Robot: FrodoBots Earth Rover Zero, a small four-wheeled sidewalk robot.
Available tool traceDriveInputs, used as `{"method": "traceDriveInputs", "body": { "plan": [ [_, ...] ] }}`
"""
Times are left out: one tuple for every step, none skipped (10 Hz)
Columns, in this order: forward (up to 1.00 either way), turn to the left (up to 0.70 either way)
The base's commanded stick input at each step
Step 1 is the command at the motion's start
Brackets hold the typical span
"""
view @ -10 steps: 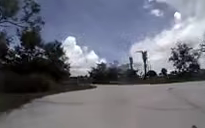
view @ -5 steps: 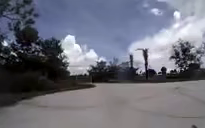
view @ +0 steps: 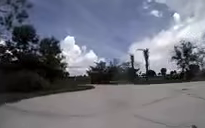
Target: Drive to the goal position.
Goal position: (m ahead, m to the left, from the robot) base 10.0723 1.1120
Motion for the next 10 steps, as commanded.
{"method": "traceDriveInputs", "body": {
  "plan": [
    [0.85, 0.00],
    [0.85, 0.00],
    [0.85, 0.00],
    [0.85, 0.00],
    [0.85, 0.00],
    [0.85, 0.00],
    [0.85, 0.00],
    [0.85, 0.00],
    [0.85, 0.00],
    [0.85, 0.00]
  ]
}}
